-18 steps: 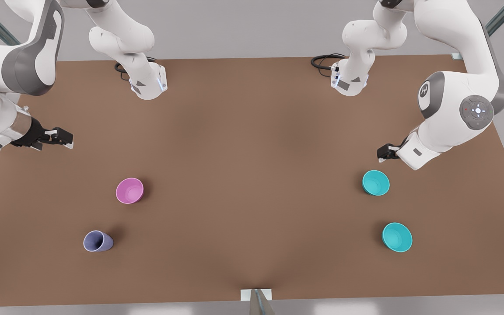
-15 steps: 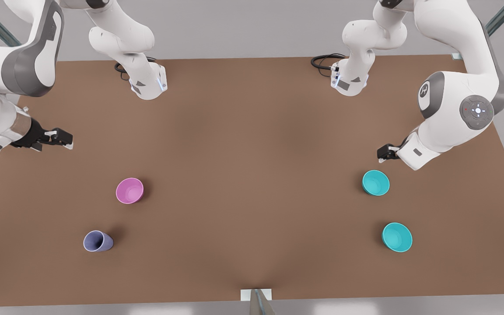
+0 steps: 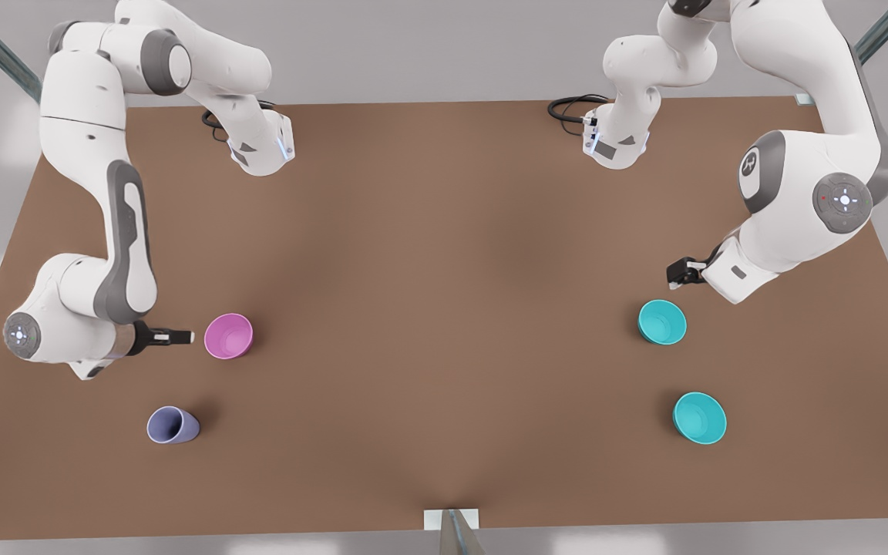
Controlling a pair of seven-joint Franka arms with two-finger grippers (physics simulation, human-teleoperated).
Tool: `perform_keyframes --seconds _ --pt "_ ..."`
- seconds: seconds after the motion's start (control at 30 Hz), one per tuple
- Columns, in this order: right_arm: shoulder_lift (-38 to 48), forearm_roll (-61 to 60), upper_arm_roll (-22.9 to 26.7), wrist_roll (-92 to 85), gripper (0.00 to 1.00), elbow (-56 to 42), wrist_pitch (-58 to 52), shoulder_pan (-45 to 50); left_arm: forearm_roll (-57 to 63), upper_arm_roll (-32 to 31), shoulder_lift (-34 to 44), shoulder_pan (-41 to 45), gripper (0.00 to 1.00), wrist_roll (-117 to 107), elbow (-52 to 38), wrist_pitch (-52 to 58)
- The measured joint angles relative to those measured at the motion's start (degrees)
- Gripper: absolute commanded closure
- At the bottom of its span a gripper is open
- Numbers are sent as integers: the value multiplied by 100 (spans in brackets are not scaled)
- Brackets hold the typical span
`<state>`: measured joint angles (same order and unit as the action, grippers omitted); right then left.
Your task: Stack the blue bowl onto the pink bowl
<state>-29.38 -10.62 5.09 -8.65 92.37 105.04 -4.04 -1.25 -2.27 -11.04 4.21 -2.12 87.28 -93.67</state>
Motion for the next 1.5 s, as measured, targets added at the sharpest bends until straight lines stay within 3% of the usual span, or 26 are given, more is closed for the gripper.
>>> perform_keyframes --seconds 0.3,0.67,0.7,0.73,0.77,0.8,0.83,1.03,1.17,1.27,1.37,1.5 --pt "194 -231 -48 -98 0 1484 1817 26 0 0 -37 -40 0 -5 6 3" --pt "-197 -243 -60 -243 1 1897 2724 148 -1 0 -77 -42 0 -12 21 46" --pt "-214 -250 -60 -252 5 1932 2759 149 -1 0 -78 -42 0 -12 21 50" --pt "-223 -258 -60 -261 18 1963 2792 149 -2 0 -79 -42 0 -13 21 54" --pt "-227 -271 -60 -275 37 1992 2819 149 -2 0 -81 -42 0 -14 20 57" --pt "-229 -288 -60 -297 63 2012 2842 149 -2 0 -80 -42 0 -14 20 60" --pt "-230 -313 -61 -328 75 2022 2860 149 -2 0 -82 -42 0 -15 20 62" --pt "-169 -400 -65 -539 79 1944 2836 157 -2 0 -83 -42 0 -17 20 70" --pt "192 -384 -366 -551 79 1191 2237 232 -2 0 -94 -42 0 -18 21 73" --pt "169 -732 -496 -315 79 187 1635 980 -2 0 -97 -42 0 -19 21 73" --pt "-732 -1050 -495 362 79 -1141 1564 2206 -1 0 -110 -42 0 -19 20 74" --pt "-2118 -1208 -505 1644 79 -2516 2212 3168 -2 0 -123 -42 0 -20 20 74"
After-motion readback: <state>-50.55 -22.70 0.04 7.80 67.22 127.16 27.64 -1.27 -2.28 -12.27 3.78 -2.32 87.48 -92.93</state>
